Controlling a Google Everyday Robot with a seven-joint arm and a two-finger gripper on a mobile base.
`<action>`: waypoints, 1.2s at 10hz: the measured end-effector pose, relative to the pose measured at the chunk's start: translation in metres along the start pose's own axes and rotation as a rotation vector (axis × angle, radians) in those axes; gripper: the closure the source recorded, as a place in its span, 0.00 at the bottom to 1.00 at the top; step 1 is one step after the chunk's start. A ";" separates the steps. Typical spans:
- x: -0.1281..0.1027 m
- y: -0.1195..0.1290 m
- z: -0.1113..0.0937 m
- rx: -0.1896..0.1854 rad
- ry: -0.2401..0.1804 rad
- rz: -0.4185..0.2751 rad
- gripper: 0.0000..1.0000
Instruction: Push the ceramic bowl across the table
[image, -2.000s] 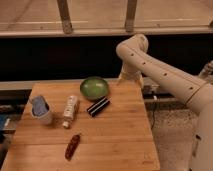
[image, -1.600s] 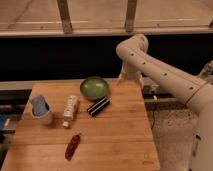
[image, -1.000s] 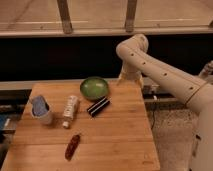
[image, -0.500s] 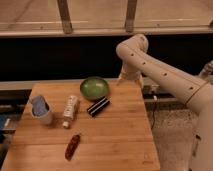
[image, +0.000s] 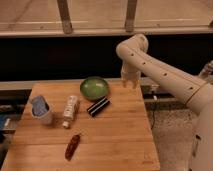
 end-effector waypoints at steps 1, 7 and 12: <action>0.000 0.000 0.000 0.000 0.000 0.000 0.88; -0.044 0.005 0.005 0.081 -0.102 -0.049 1.00; -0.079 0.034 0.025 0.032 -0.109 -0.118 1.00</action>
